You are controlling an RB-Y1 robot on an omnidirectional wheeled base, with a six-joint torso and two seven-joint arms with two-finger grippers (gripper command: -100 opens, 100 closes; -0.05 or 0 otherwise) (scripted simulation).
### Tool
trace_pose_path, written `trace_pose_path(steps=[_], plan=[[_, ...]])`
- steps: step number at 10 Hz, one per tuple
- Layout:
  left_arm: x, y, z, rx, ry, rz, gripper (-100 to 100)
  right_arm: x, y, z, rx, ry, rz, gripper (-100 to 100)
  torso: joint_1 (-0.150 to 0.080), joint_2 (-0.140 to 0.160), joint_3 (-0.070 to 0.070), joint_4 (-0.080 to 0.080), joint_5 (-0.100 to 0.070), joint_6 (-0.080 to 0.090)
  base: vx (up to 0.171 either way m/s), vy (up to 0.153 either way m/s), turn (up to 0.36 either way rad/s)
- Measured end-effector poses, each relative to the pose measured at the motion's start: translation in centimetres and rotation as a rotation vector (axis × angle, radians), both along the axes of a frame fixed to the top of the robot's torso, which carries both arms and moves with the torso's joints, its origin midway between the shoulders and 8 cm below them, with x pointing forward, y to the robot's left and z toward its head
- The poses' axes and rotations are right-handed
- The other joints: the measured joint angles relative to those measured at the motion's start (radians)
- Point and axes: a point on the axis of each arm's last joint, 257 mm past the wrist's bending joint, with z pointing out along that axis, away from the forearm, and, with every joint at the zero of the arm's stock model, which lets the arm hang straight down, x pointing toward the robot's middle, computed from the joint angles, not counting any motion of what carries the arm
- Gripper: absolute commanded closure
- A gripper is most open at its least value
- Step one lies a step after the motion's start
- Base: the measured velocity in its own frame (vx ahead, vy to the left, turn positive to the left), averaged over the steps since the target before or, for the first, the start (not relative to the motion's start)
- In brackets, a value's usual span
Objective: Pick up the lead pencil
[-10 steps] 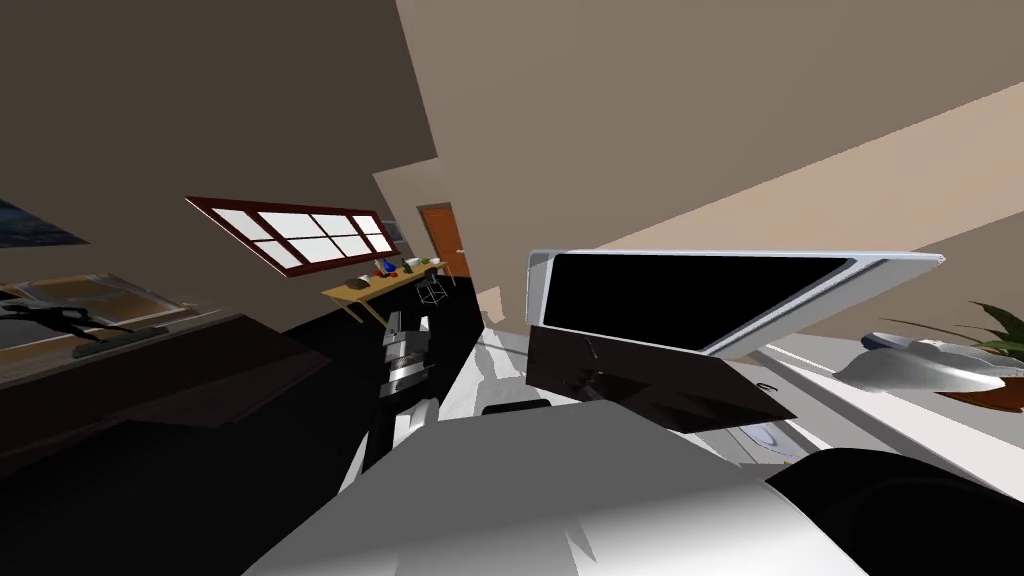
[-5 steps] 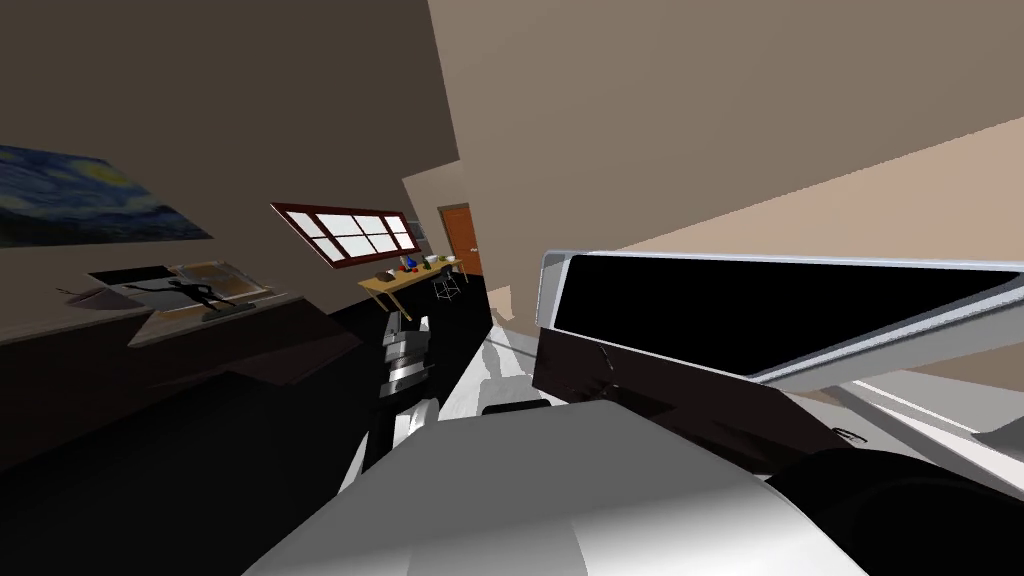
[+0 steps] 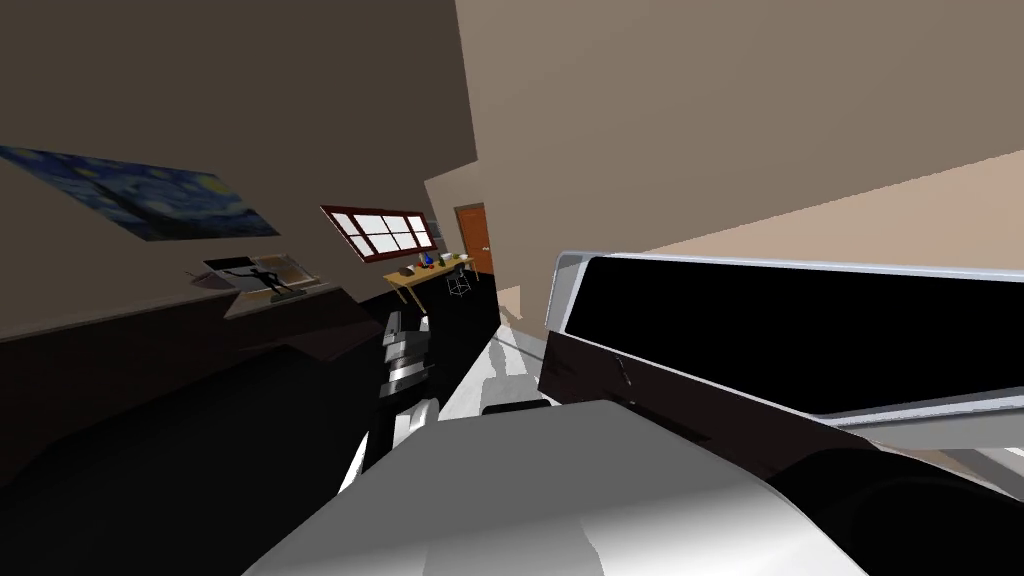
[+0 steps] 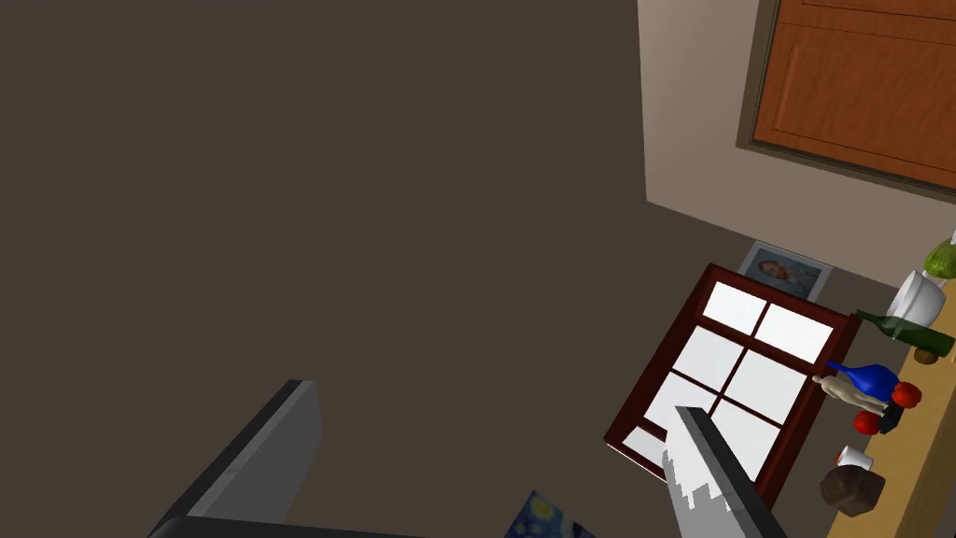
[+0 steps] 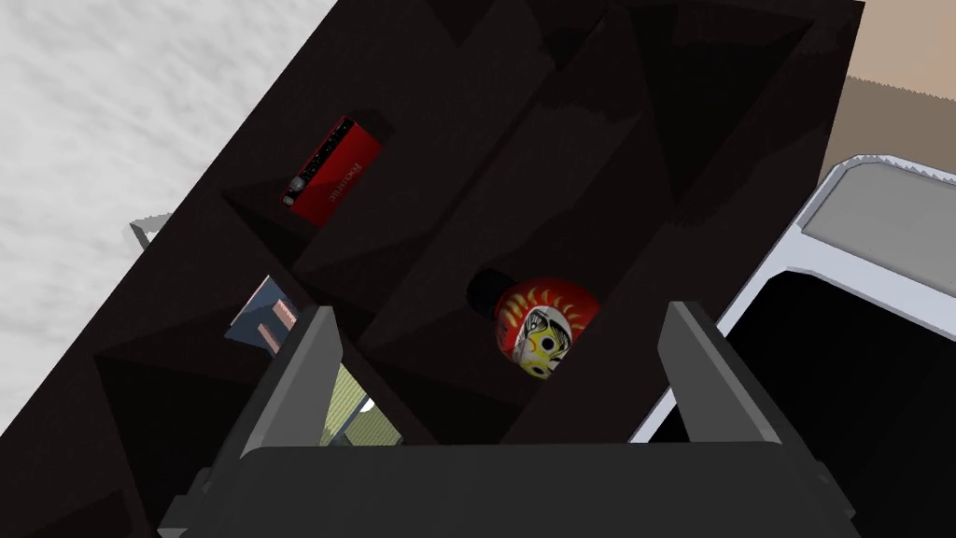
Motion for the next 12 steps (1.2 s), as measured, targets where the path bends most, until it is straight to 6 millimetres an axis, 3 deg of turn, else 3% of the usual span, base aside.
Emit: trace_pose_path(steps=[4, 8, 12], plan=[[0.0, 0.0, 0.0, 0.0, 0.0, 0.0, 0, -5.2, -3.6, -1.8, -0.069, 0.135, 0.016, -100, 0.0, -0.001, -0.001, 0.0, 0.0, 0.0, 0.03, -0.001, 0.261], [0.0, 0.0, 0.0, 0.0, 0.0, 0.0, 0, -11.0, -8.5, -2.4, -0.152, 0.278, 0.043, -100, -0.002, -0.003, -0.002, 0.0, 0.0, -0.001, 0.041, -0.021, 0.288], [0.0, 0.0, 0.0, 0.0, 0.0, 0.0, 0, -15.2, -12.6, -1.8, -0.228, 0.384, 0.06, -100, -0.002, -0.002, -0.001, 0.0, 0.0, -0.001, 0.025, -0.028, 0.203]])
